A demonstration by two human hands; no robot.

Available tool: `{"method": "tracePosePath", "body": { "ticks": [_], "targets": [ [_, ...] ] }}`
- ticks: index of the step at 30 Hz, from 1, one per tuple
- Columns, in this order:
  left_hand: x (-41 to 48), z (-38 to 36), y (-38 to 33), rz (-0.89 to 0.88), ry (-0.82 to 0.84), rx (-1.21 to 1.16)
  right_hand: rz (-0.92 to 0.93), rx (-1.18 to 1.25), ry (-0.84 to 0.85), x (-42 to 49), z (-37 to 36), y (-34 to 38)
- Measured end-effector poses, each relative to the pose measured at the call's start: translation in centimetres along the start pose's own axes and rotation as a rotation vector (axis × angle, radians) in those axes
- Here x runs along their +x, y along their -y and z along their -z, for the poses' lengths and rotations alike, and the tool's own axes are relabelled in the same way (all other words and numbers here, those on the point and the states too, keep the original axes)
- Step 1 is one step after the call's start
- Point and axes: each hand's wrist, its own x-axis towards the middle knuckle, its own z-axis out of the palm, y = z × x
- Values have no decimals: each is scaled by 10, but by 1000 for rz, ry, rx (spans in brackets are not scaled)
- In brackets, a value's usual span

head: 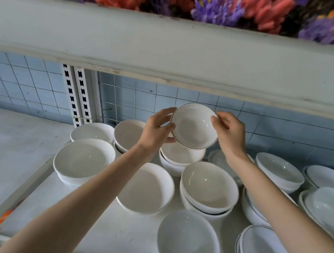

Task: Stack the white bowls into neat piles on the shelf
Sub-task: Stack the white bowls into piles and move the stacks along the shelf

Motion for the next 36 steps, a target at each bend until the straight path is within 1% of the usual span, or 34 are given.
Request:
{"method": "tracePosePath", "body": {
  "ticks": [3, 5, 7, 9, 11, 14, 18, 21, 26, 28, 31, 36],
  "targets": [
    [-11, 2, -7, 37, 11, -69, 4, 52, 155, -20, 11, 14],
    [-18, 3, -11, 72, 16, -105, -17, 87, 334, -32, 20, 20],
    [-27, 3, -16, 98, 13, -108, -46, 65, 496, -44, 27, 23],
    [-38, 2, -19, 124, 20, -119, -48, 25, 570, -55, 33, 26],
    [-50, 0, -22, 145, 33, -135, -28, 7, 555, -65, 38, 29],
    [-69, -2, -27, 160, 72, -152, -30, -19, 471, -82, 49, 34],
    [-98, -13, -35, 132, 172, -124, -40, 100, 381, -112, 65, 43],
    [-120, -25, -33, 106, 199, -162, -17, 161, 315, -131, 79, 47],
    [-151, -50, -22, 107, 199, -226, -23, 148, 251, -164, 107, 52],
    [-161, -61, -18, 101, 237, -259, -25, 125, 203, -175, 118, 53],
    [-177, -79, -15, 87, 241, -296, -29, 97, 136, -189, 135, 53],
    [-207, -102, -5, 2, 274, -257, -70, 85, 109, -207, 158, 47]
  ]
}}
